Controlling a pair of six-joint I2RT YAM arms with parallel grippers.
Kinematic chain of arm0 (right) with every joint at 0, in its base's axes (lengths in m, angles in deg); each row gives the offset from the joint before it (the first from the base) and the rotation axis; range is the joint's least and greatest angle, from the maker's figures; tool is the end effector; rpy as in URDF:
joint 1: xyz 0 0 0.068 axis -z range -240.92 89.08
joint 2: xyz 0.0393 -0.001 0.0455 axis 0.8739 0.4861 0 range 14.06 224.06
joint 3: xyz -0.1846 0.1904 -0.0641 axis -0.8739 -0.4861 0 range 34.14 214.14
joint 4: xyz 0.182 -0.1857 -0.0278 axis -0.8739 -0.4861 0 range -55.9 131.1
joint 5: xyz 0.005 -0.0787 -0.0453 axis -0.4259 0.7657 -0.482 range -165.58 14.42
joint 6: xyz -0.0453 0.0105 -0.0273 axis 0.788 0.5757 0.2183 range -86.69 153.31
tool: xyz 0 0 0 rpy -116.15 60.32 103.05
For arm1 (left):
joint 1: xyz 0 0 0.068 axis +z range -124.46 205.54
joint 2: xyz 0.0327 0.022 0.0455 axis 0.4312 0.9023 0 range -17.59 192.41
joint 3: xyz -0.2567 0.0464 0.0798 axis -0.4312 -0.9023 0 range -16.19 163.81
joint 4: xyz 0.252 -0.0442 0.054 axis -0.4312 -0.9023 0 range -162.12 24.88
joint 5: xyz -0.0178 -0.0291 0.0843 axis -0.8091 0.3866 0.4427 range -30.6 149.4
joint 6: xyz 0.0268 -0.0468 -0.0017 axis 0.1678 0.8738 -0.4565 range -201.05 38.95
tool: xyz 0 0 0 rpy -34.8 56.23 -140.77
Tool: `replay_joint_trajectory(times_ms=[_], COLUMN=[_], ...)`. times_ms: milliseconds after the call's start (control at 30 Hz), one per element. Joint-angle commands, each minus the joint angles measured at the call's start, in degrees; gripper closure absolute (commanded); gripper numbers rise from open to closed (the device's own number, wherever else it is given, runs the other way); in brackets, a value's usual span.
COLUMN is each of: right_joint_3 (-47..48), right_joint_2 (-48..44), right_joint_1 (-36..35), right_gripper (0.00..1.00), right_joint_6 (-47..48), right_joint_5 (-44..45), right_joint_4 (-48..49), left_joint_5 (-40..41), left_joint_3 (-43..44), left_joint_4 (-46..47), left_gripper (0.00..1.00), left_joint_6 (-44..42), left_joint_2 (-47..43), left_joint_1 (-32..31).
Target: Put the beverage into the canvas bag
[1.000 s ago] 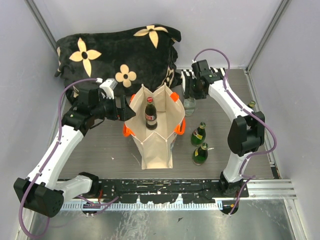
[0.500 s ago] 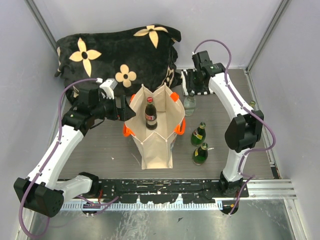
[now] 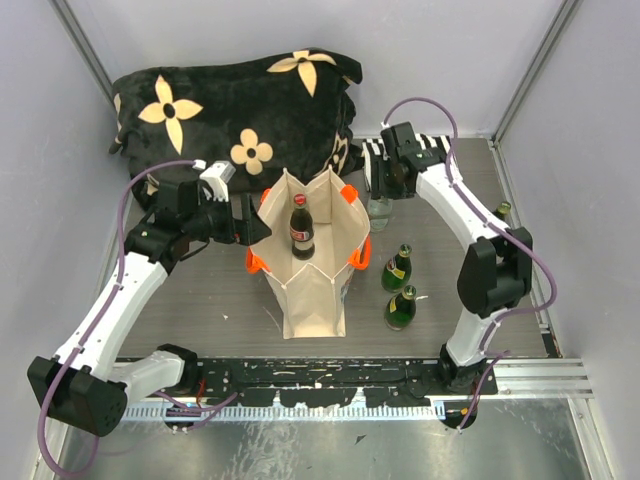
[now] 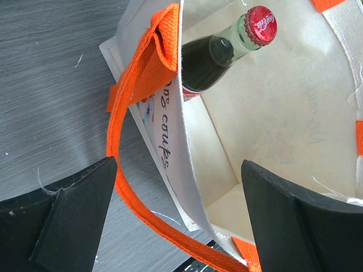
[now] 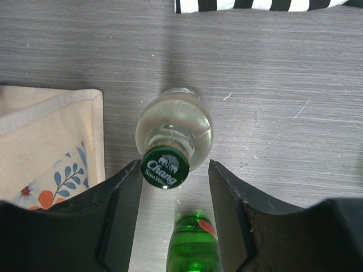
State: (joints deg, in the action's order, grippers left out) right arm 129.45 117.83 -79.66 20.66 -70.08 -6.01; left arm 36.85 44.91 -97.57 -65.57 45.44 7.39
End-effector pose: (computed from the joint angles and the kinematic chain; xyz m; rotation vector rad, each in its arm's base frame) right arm 0.3761 0.1240 0.3029 -0.0972 2.5349 0.0954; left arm 0.2195 -0.0864 0.3401 0.2835 2.2007 -0.7579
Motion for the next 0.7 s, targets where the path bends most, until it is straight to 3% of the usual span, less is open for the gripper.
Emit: replay_joint_trajectory(times_ms=[0, 367, 667], right_joint_3=[-7.21, -29.0, -33.48], right_joint_2=[-9.34, -14.98, -14.15], right_joint_1=[-1.43, -2.26, -2.35], right_gripper=[0.42, 0.39, 0.39], right_joint_6=[0.02, -0.17, 0.33], right_joint_5=[3.73, 5.0, 5.5], right_joint_4=[15.71, 39.72, 50.51], left_joint_5=[-1.2, -1.19, -1.31], left_joint_3=[-0.73, -0.72, -0.68], left_joint_4=[0.36, -0.08, -0.43], left_gripper=[0.02, 0.02, 0.02], left_joint_6=[0.16, 0.08, -0.27], left_joint_2=[-1.07, -1.27, -1.25], left_joint_1=[0.12, 0.13, 0.13])
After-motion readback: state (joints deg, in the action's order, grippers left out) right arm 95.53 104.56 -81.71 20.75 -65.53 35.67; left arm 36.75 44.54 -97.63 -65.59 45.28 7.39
